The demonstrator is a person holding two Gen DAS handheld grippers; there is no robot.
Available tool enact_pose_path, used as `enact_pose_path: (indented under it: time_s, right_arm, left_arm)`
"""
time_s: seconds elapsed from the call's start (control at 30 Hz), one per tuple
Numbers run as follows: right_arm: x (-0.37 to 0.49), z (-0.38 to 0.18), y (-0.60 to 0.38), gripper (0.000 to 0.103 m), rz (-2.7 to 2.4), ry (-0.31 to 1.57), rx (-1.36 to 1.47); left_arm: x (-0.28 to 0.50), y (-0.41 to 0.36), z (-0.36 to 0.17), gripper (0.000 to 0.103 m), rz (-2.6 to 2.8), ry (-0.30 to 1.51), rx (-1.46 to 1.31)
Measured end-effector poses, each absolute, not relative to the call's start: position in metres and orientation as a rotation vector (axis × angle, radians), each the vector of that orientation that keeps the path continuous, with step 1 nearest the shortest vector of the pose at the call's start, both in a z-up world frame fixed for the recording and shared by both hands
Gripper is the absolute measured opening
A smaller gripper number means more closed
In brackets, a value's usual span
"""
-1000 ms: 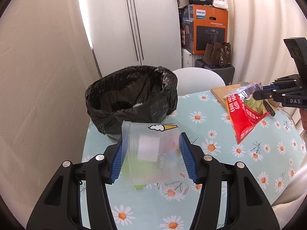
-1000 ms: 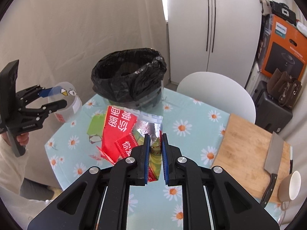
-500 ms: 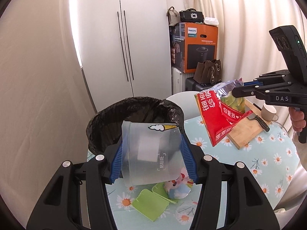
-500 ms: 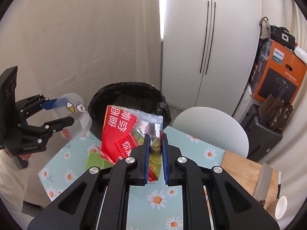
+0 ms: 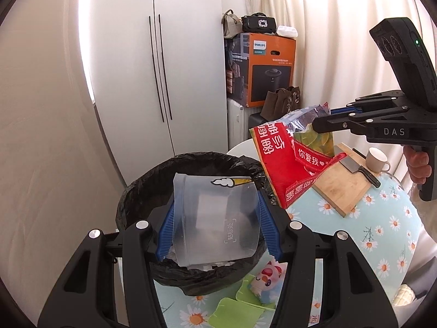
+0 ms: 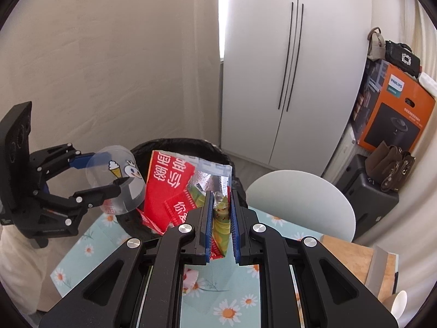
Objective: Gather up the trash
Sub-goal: 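Lift the red wrapper and clear cup over the bin and open both grippers, then move both tools back toward the green container and printed cup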
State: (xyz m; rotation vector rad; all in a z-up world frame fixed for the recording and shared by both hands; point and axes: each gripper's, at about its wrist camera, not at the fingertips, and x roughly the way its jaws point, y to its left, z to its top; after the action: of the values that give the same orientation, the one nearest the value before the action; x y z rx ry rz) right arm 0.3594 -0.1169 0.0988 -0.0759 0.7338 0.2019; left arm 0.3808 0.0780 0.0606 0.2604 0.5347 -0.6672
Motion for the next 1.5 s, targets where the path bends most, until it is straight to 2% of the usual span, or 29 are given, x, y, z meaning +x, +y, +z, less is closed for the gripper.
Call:
enact_pose_path:
  time_s: [0.47,0.53,0.57,0.6,0.63,0.67,0.73,0.77,0.8,0.9,1.5]
  right_arm:
    - [0.416,0.060,-0.102,0.011,0.176,0.801,-0.055]
    - [0.418,0.056,-0.102,0.015,0.179,0.805,-0.043]
    - [0.420,0.056,-0.104,0.015,0.179,0.804,-0.039]
    - [0.420,0.054,-0.105,0.020,0.176,0.800,-0.033]
    - [0.420,0.054,-0.105,0.032,0.171,0.800,-0.029]
    - [0.420,0.054,-0.106,0.039,0.163,0.796,-0.026]
    - [0.417,0.053,-0.107,0.063,0.143,0.787,-0.029]
    - [0.415,0.054,-0.108,0.068,0.135,0.780,-0.033]
    - [0.413,0.054,-0.108,0.076,0.129,0.777,-0.036]
    - [0.407,0.056,-0.112,0.084,0.115,0.770,-0.037]
    - [0.366,0.076,-0.114,0.088,0.250,0.775,-0.043]
  left_arm:
    - [0.439,0.076,0.031,0.055,-0.732,0.574,0.285]
    - [0.439,0.076,0.029,0.056,-0.738,0.561,0.292]
    - [0.440,0.076,0.028,0.060,-0.734,0.555,0.293]
    - [0.440,0.077,0.026,0.075,-0.733,0.553,0.289]
    - [0.439,0.078,0.025,0.082,-0.736,0.549,0.282]
    - [0.437,0.080,0.025,0.089,-0.735,0.538,0.273]
    - [0.433,0.085,0.026,0.094,-0.741,0.528,0.252]
    - [0.431,0.087,0.026,0.098,-0.733,0.524,0.251]
    - [0.429,0.088,0.026,0.097,-0.724,0.520,0.256]
    - [0.420,0.091,0.026,0.097,-0.707,0.525,0.262]
    - [0.350,0.114,0.043,0.097,-0.541,0.585,0.285]
